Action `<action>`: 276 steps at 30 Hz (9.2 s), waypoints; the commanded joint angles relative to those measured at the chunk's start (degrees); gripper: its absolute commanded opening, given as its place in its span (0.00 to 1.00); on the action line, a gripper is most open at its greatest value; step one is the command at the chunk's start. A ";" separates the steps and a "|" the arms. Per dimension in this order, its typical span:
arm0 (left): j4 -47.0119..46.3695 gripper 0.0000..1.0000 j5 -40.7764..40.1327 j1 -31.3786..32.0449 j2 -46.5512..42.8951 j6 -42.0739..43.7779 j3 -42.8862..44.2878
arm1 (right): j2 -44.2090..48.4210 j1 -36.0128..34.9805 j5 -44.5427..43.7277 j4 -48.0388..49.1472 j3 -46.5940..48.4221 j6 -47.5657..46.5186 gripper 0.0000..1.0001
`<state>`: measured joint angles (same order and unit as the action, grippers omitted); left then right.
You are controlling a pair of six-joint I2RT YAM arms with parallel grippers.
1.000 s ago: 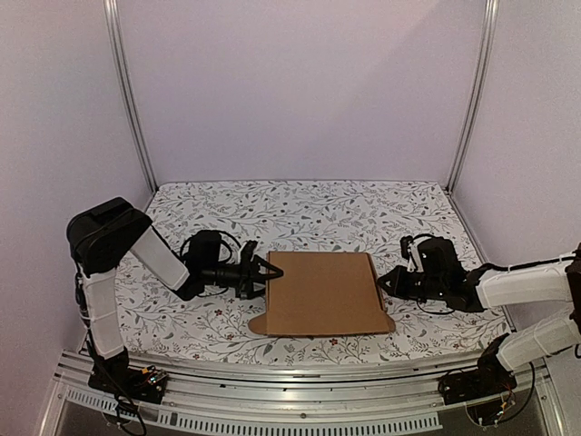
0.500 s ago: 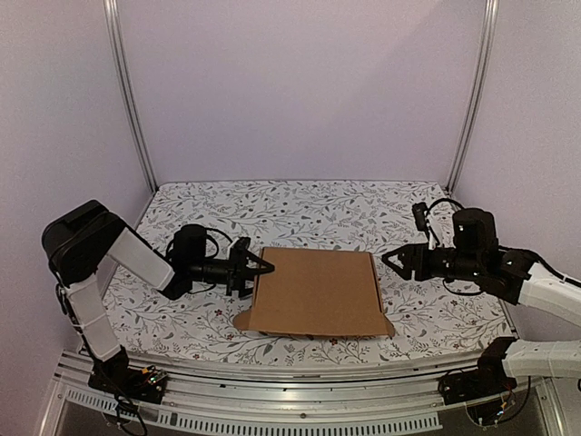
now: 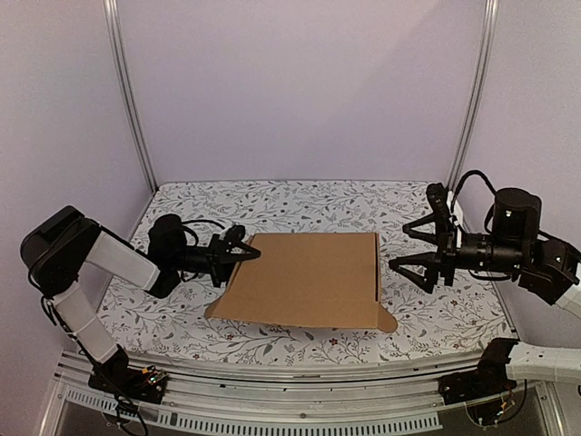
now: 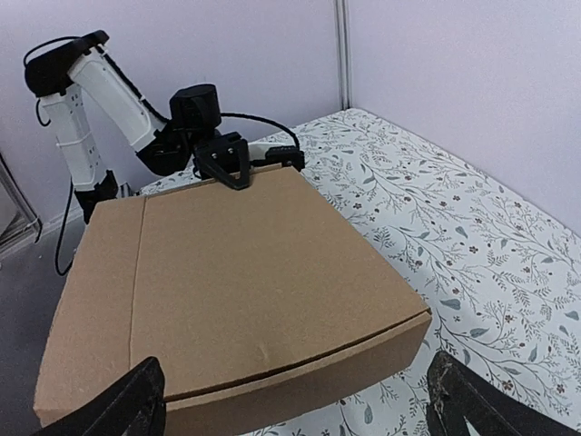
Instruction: Fold the paper box
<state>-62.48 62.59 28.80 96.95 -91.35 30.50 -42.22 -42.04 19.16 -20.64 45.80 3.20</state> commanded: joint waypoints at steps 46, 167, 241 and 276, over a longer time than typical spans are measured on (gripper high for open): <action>-15.82 0.31 14.26 3.02 3.85 -7.06 -2.80 | -13.77 -56.80 -66.62 25.83 -9.68 -78.18 0.55; 94.44 0.00 -48.57 12.78 -45.35 57.41 16.68 | -48.92 -19.16 -18.83 68.40 -24.33 -9.76 0.43; 96.85 0.00 -86.42 39.07 -34.27 53.82 28.31 | -43.07 -19.98 -37.78 52.16 -20.40 6.00 0.57; 104.74 0.01 -62.40 26.23 -30.40 54.75 38.94 | -44.63 -22.38 -40.14 2.29 0.49 -3.67 0.44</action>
<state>45.91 -15.25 54.43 66.08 -37.47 66.28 -82.76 -65.25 -15.88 -6.39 44.60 -1.85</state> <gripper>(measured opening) 0.012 0.660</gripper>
